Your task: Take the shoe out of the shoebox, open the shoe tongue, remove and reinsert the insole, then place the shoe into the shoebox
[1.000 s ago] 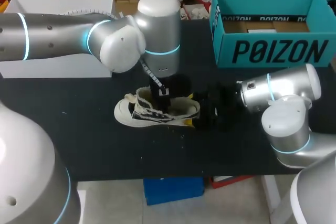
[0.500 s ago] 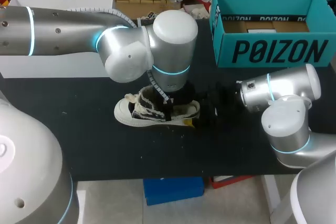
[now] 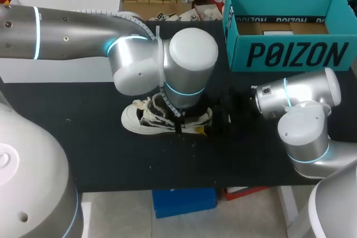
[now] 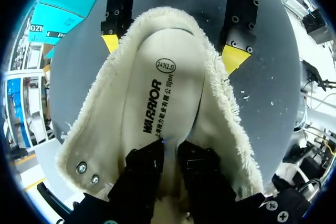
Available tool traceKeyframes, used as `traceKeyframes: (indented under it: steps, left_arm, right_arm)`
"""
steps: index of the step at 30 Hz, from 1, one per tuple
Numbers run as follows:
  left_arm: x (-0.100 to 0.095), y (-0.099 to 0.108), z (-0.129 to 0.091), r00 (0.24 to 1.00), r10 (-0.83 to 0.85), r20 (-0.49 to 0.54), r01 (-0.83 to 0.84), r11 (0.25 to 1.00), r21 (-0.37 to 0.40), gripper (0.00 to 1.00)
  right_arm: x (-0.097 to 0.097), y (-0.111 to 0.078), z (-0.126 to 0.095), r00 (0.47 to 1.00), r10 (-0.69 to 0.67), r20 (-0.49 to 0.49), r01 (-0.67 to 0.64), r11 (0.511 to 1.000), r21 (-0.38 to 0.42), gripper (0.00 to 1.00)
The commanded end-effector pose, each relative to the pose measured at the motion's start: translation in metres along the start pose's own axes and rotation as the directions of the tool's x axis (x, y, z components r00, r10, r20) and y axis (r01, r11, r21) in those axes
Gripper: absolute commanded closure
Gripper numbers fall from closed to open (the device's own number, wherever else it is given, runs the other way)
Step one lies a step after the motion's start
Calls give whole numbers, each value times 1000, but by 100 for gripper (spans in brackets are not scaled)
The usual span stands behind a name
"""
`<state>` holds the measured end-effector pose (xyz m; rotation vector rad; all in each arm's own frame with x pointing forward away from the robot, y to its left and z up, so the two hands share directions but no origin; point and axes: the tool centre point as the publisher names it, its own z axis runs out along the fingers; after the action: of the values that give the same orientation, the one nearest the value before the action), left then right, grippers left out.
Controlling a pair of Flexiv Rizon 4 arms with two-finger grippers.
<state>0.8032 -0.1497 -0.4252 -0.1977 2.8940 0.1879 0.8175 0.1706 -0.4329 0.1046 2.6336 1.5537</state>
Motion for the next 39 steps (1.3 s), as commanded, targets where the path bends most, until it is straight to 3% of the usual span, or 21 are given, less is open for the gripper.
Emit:
traceKeyframes:
  steps: [1, 13, 19, 25, 26, 27, 33, 39]
  left_arm:
    - [2, -2, 113, 998, -15, 64, 15, 1000, -2, 78]
    - [-34, -2, 128, 983, -74, 168, 68, 997, 40, 73]
    - [-52, -10, 129, 960, -79, 269, 71, 997, 41, 72]
    - [-60, -14, 127, 962, -98, 253, 76, 993, 94, 77]
    - [-61, -14, 127, 968, -95, 233, 72, 992, 106, 93]
    - [-60, -14, 127, 969, -99, 225, 76, 991, 106, 100]
    - [-53, -11, 129, 987, -85, 138, 69, 991, 116, 100]
    - [-48, -1, 114, 994, -82, 69, 72, 988, 139, 100]
  right_arm:
    - [0, -2, 0, 1000, 1, 1, -1, 1000, 1, 100]
    - [0, -2, 0, 1000, 1, 1, -1, 1000, 1, 100]
    - [0, -2, 0, 1000, 1, 1, -1, 1000, 1, 100]
    - [0, -2, 0, 1000, 1, 1, -1, 1000, 1, 100]
    - [0, -2, 0, 1000, 1, 1, -1, 1000, 1, 100]
    - [0, -2, 0, 1000, 1, 1, -1, 1000, 1, 100]
    - [0, -2, 0, 1000, 1, 1, -1, 1000, 1, 100]
    - [0, -2, 0, 1000, 1, 1, -1, 1000, 1, 100]
